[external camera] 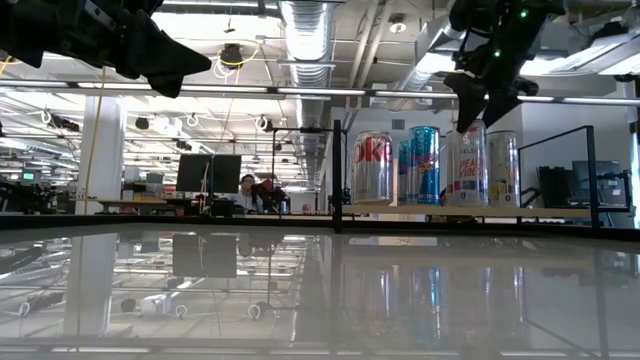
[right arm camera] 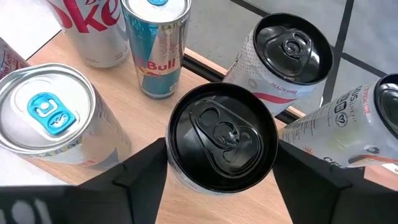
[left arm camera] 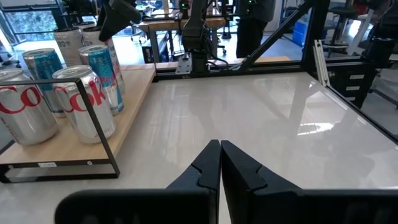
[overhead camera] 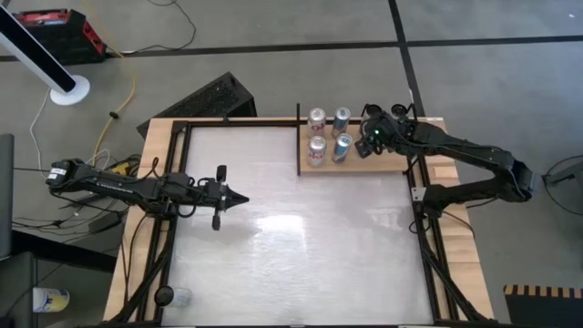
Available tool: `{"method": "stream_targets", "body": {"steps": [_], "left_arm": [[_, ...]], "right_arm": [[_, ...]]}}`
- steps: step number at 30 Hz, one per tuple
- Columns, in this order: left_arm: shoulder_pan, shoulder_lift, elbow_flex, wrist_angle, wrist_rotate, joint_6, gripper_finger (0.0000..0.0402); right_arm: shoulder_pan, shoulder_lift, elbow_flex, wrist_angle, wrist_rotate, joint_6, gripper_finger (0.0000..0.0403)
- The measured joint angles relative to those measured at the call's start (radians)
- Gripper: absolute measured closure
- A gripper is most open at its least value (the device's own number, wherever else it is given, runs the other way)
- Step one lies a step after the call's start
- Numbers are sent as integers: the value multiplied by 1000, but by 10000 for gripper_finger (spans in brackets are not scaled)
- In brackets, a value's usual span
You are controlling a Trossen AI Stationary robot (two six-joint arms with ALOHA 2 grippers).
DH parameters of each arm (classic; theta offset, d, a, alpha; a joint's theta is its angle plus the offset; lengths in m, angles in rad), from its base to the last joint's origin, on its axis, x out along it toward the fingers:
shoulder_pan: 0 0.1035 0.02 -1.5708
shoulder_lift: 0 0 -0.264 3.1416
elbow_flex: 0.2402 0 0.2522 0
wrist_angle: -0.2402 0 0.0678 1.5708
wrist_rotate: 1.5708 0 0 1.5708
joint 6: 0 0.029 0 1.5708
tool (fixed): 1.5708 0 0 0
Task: Place canned beverage on shelf
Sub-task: Adjust the bottom white-pink soda can on the shelf
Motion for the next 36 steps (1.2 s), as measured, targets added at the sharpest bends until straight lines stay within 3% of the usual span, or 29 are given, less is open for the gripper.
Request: {"method": "stream_targets", "body": {"steps": [13,22,36], "left_arm": [[0,0,0,0,0,-11,401],[0,0,0,0,0,-11,401],[0,0,0,0,0,-14,401]], "right_arm": [[0,-4,2,-50,-14,3,119],[3,-3,1,-64,-48,-4,85],[-7,0,-3,-91,-85,-3,83]]}}
